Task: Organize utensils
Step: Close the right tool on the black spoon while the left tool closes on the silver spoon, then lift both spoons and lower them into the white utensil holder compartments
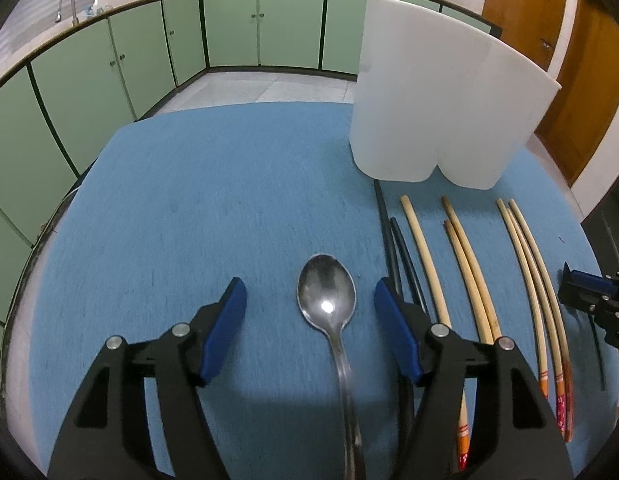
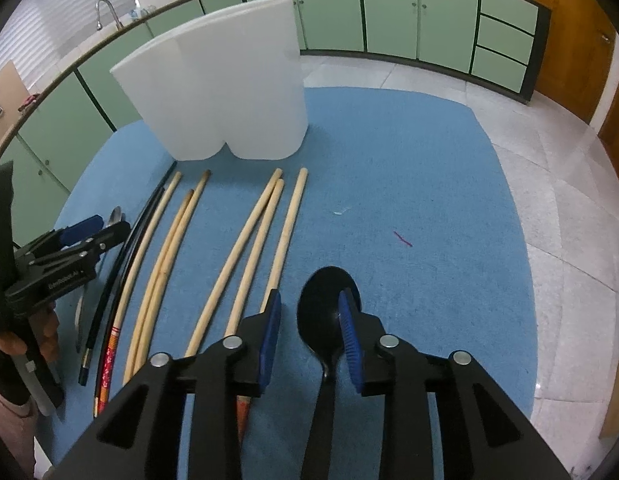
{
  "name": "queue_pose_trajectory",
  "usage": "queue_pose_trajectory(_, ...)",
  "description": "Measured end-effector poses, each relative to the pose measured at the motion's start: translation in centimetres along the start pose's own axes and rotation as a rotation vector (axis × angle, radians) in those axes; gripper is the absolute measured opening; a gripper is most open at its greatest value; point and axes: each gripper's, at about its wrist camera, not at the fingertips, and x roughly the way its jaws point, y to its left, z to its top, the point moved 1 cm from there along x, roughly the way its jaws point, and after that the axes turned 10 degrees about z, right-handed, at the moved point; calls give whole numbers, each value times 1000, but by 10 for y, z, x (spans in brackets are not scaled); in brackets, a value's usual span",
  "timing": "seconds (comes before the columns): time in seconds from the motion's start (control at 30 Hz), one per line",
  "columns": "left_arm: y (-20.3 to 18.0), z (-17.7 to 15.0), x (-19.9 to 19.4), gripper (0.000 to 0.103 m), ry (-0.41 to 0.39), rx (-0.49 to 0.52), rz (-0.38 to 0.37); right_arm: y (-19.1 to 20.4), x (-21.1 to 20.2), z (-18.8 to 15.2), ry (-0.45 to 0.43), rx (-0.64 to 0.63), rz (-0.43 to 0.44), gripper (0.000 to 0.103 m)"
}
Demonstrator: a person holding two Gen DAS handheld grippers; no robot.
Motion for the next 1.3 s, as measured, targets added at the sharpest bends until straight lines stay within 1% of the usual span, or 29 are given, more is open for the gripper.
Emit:
queue_pose_trajectory(0.07, 0, 3, 1, 64, 3, 0, 2, 0, 0, 1, 0, 6, -11, 30)
queue_pose_trajectory(0.1, 1, 5, 1, 64, 4, 0, 2, 0, -1, 2, -3, 3, -15, 31)
queue_pose_trajectory(0.13, 1, 6, 2, 65, 4, 1, 1, 2, -2, 2, -7, -1, -14, 34)
queue_pose_trajectory(0.17, 2, 6, 2, 65, 3, 0, 0, 2, -4, 2, -11, -3, -12, 39)
queue_pose_trajectory(0.2, 2, 6, 2, 65, 3, 1, 0, 2, -6, 2, -17, -4, -18, 40)
queue_pose_trajectory(0.33, 1, 4, 1, 65, 0, 2, 6, 4, -9, 2, -19, -13, -15, 40)
queue_pose_trajectory(0.53, -2, 0, 0, 65, -1, 4, 14, 0, 0, 2, 0, 7, -27, 40)
queue_pose_trajectory(0.67, -3, -2, -1, 64, -1, -2, 14, -2, 7, 4, 5, 19, -20, 40)
queue_pose_trajectory(0.7, -3, -2, -1, 63, -1, -3, 15, -3, 7, 5, 5, 20, -17, 39)
queue_pose_trajectory(0.73, -4, -3, -1, 60, -2, -2, 14, -4, 7, 6, 5, 20, -17, 37)
queue_pose_trajectory(0.77, -4, -4, -2, 54, -5, -3, 12, -4, 7, 6, 6, 18, -19, 34)
queue_pose_trajectory(0.8, -5, -4, -3, 51, -8, -2, 10, -4, 7, 6, 7, 17, -20, 34)
queue_pose_trajectory(0.87, -7, -5, -6, 36, -18, 3, 6, -4, 5, 6, 0, 17, -19, 34)
queue_pose_trajectory(0.9, -7, -5, -6, 32, -21, 2, 4, -3, 4, 5, -5, 16, -18, 34)
queue_pose_trajectory(0.93, -6, -5, -7, 28, -24, 0, -1, -3, 3, 4, -12, 17, -22, 34)
queue_pose_trajectory(1.0, -5, -6, -8, 28, -25, -6, -9, -2, -1, 3, -31, 19, -24, 34)
queue_pose_trajectory(1.07, -4, -8, -11, 28, -34, -12, -21, 0, -9, 1, -70, 17, -17, 34)
queue_pose_trajectory(1.1, -3, -9, -13, 28, -45, -16, -28, 1, -16, 0, -103, 12, -12, 34)
queue_pose_trajectory(1.23, 1, -14, -32, 28, -128, -29, -51, 3, -36, -3, -209, 9, 10, 34)
queue_pose_trajectory(1.3, 3, -16, -40, 28, -164, -38, -58, 4, -40, -3, -242, 9, 7, 34)
